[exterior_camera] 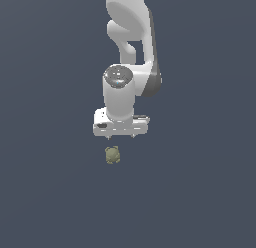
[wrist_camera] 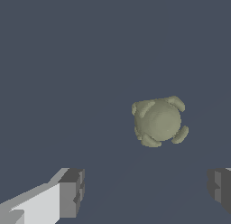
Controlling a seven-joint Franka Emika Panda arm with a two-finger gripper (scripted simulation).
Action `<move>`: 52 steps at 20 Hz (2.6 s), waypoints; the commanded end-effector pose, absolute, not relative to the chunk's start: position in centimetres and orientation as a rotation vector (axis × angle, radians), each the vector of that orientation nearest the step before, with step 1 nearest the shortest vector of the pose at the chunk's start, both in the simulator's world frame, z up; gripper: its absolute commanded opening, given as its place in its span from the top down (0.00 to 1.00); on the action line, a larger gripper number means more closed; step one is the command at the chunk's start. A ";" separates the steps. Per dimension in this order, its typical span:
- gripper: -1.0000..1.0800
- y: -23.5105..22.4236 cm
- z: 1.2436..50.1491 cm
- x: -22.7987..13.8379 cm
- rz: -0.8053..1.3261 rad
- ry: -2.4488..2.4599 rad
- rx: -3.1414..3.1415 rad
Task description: Pick up the object and move it to a goal position.
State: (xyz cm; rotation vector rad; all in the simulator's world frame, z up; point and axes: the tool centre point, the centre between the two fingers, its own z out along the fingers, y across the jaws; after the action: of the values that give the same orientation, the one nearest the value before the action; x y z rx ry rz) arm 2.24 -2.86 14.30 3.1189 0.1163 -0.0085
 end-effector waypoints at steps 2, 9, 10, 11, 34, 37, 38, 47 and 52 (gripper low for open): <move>0.04 -4.2 12.7 3.3 -0.008 0.192 3.121; 0.04 -6.2 10.0 4.9 -0.003 0.311 3.121; 0.04 -6.4 9.8 5.0 -0.002 0.322 3.121; 0.04 -6.6 9.6 5.1 -0.002 0.331 3.121; 0.04 -7.1 3.9 5.3 0.000 0.357 3.121; 1.00 -7.1 3.9 5.4 0.000 0.357 3.121; 1.00 -7.1 3.9 5.4 0.000 0.357 3.121; 1.00 -7.1 4.0 5.4 0.000 0.357 3.121; 1.00 -7.1 4.1 5.1 0.000 0.357 3.121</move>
State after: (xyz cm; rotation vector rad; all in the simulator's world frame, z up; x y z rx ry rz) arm 5.17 -7.09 3.99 3.1213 0.3573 -0.0008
